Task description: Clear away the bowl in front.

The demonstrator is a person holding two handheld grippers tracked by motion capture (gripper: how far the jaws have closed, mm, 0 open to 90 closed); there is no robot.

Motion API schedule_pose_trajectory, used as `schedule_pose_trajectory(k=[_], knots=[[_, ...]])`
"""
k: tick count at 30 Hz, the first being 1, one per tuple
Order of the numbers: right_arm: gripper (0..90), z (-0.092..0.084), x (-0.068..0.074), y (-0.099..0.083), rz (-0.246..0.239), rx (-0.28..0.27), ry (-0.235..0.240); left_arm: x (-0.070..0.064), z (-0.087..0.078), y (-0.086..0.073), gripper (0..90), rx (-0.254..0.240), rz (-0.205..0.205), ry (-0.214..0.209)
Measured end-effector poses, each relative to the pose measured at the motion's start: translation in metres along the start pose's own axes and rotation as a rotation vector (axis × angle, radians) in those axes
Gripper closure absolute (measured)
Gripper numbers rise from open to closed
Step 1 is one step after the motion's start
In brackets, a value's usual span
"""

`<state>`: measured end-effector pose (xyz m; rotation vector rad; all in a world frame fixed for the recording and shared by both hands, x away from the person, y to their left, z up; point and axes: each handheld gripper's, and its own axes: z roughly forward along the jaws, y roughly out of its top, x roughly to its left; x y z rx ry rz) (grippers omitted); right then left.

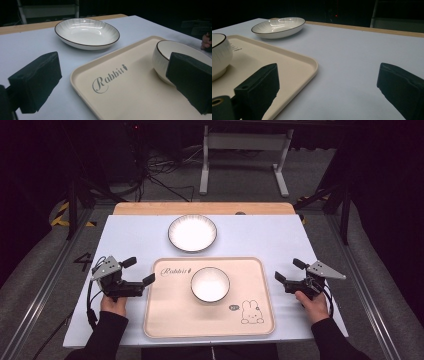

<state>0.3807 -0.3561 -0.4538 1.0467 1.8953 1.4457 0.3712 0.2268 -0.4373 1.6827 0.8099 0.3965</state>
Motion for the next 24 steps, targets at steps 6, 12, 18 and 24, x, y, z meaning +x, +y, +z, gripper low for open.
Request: schedule_pose_trajectory(k=[6,12,18,24], knots=[[4.8,0.000,0.000,0.000,0.000,0.000,0.000,-0.001,0.004,-0.012,0.0,-0.039,-0.001,-0.019],[4.8,0.000,0.000,0.000,0.001,0.000,0.001,0.001,0.004,-0.018,0.0,-0.038,-0.031,0.045],[4.8,0.000,0.000,0.000,0.001,0.001,0.002,0.007,0.000,-0.021,0.0,-0.054,-0.094,0.053],[4.8,0.000,0.000,0.000,0.001,-0.001,0.002,0.004,0.003,-0.021,0.0,-0.026,-0.066,0.062]])
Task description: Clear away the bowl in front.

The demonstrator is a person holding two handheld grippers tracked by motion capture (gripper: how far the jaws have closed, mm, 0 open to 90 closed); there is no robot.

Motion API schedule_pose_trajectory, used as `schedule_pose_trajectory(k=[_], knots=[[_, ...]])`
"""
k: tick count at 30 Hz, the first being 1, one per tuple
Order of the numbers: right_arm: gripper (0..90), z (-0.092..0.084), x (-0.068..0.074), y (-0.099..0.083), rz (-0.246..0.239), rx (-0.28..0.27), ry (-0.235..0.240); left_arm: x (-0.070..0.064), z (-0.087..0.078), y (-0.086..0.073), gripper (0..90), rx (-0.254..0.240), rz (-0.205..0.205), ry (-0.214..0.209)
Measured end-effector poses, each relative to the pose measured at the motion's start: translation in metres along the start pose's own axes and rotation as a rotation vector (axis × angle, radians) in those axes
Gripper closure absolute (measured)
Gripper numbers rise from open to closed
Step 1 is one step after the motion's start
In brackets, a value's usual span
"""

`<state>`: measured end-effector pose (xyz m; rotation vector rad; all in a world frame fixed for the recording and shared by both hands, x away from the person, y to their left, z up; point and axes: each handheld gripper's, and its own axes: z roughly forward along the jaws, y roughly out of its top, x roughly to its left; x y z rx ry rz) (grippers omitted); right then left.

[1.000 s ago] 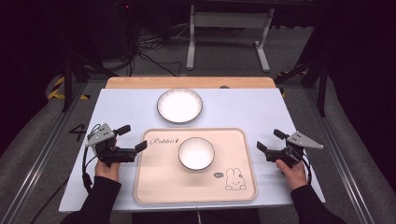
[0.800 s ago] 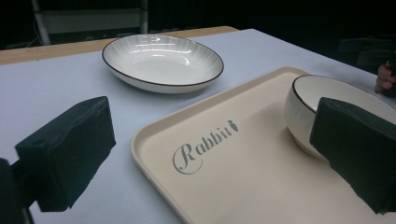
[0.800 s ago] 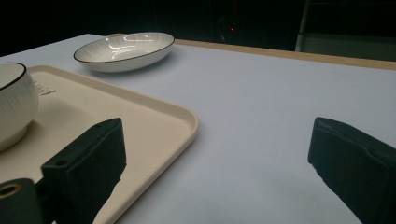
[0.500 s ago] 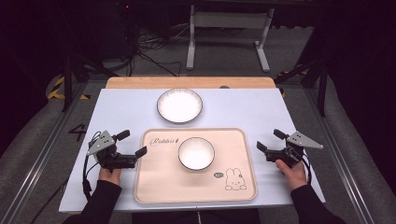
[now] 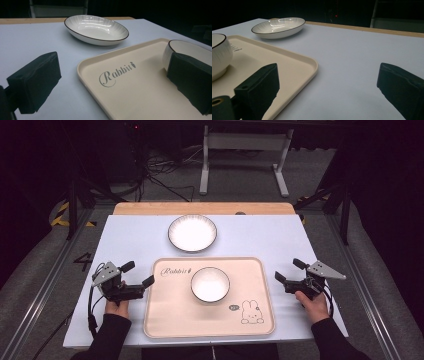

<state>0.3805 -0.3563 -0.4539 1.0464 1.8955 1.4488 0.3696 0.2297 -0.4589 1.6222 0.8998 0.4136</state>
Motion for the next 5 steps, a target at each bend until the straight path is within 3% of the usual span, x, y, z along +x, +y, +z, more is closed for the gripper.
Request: schedule_pose_trajectory(k=[5], knots=[[4.8,-0.0001,-0.0004,0.0000,0.001,-0.001,0.001,0.0009,-0.0010,0.0002,0.0,0.001,0.001,0.003]])
